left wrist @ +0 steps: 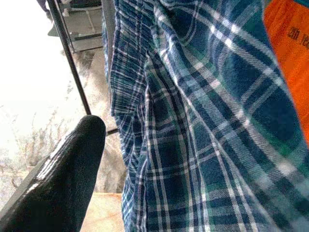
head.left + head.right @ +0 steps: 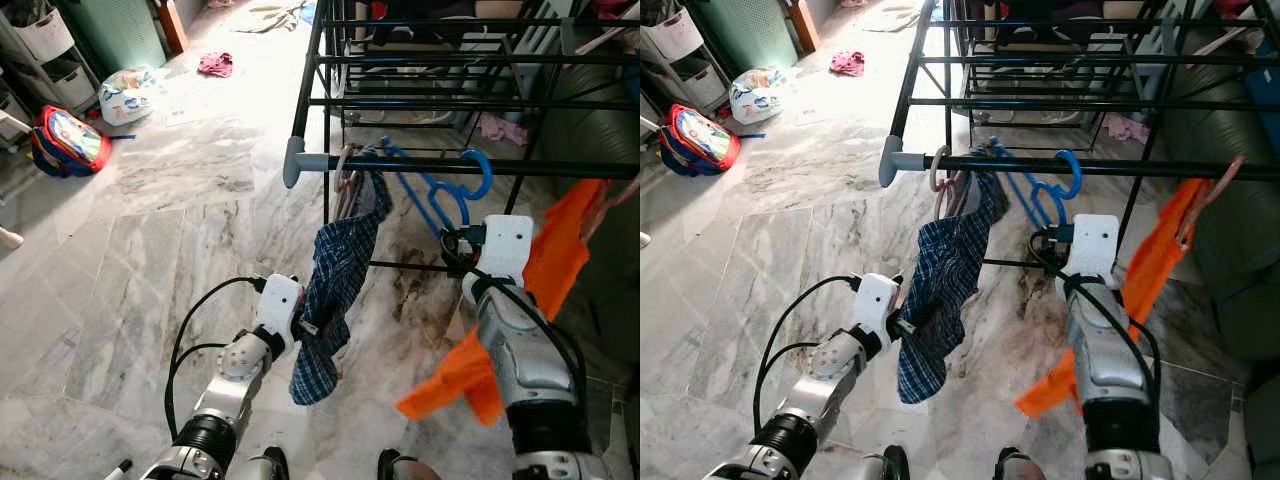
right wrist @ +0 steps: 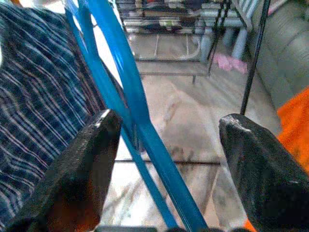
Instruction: Hang hanger
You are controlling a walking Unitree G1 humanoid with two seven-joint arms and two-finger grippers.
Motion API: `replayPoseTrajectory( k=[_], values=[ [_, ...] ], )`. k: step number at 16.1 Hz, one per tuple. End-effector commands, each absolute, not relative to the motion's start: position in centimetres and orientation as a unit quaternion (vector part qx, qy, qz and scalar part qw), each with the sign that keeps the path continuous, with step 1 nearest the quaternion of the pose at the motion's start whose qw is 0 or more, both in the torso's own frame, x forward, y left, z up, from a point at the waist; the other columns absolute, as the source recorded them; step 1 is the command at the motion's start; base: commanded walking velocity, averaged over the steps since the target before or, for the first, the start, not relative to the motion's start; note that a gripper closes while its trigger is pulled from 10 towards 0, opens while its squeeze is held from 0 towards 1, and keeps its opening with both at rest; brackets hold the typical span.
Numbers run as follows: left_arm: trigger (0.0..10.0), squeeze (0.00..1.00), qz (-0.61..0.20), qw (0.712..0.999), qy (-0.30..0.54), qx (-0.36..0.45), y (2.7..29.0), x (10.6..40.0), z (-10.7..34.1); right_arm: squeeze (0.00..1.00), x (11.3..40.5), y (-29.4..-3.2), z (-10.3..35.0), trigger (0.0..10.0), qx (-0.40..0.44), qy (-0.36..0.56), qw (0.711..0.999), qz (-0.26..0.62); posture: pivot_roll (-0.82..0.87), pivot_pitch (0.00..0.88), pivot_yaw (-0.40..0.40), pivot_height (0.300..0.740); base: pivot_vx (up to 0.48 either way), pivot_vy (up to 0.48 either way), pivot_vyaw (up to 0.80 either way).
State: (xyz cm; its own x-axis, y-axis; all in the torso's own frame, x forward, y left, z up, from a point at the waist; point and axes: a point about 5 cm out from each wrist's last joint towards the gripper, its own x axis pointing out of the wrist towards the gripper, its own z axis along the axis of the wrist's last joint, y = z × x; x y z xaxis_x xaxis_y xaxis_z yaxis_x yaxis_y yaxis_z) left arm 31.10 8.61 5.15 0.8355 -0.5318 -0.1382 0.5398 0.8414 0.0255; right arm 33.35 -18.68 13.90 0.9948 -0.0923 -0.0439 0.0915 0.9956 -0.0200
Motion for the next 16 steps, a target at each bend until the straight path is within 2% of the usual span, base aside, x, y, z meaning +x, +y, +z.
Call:
replayPoseTrajectory(
  k=[1, 11, 16],
  values=[
    [10.0, 0.00, -0.285, 0.955, 0.070, 0.040, 8.9, 30.7, 4.7, 1.00, 33.0, -18.3, 14.2, 10.0, -0.010, 0.004, 0.999, -0.043, -0.03, 0.200, 0.090, 0.740, 0.000, 0.000, 0.00],
    [10.0, 0.00, -0.292, 0.953, 0.067, 0.049, 8.9, 30.8, 4.8, 1.00, 32.1, -17.8, 14.7, 10.0, -0.011, -0.030, 0.998, -0.063, -0.04, 0.207, 0.112, 0.740, 0.000, 0.000, 0.00],
    [10.0, 0.00, -0.297, 0.951, 0.066, 0.052, 8.9, 30.7, 4.8, 1.00, 30.6, -16.1, 15.6, 10.0, -0.040, -0.080, 0.994, -0.063, -0.04, 0.217, 0.121, 0.740, 0.000, 0.000, 0.00]
  ],
)
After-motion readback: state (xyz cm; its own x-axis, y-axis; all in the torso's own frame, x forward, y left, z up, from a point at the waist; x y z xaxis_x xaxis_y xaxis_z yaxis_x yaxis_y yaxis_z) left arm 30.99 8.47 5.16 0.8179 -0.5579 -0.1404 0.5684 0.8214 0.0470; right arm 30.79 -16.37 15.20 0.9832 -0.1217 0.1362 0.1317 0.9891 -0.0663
